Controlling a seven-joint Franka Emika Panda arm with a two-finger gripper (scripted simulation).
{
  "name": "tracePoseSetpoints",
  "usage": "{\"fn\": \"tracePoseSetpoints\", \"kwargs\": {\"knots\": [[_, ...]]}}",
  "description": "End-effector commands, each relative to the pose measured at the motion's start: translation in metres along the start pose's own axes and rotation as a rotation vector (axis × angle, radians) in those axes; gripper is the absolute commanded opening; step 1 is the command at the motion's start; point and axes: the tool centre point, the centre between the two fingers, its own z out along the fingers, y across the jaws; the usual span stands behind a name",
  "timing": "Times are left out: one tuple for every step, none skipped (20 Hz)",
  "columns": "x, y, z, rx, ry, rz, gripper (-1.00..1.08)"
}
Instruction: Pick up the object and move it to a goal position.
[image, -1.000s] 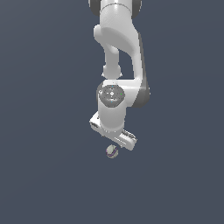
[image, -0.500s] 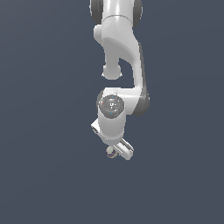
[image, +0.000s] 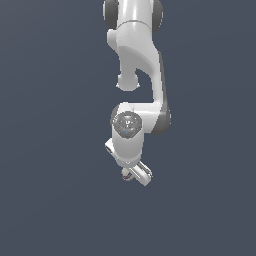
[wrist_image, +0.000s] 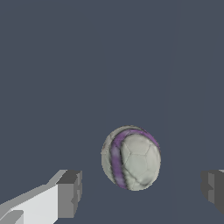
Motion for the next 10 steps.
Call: {"fn": "tracePoseSetpoints", "kwargs": {"knots": [[0.0,0.0,0.006,-0.001,-0.001,0.0,1.0],[0.0,0.0,0.009,-0.001,0.0,0.001,1.0],[0.0,0.0,0.014,-0.001,0.0,0.001,1.0],[0.0,0.001,0.02,0.0,0.0,0.002,1.0],[0.0,0.001,0.026,0.0,0.0,0.003,1.0],[-0.001,0.001,0.032,0.0,0.0,0.003,1.0],[-0.001,0.001,0.038,0.0,0.0,0.004,1.0],[-0.001,0.001,0.042,0.0,0.0,0.004,1.0],[-0.001,0.001,0.046,0.0,0.0,0.004,1.0],[-0.001,0.001,0.048,0.0,0.0,0.005,1.0]]}}
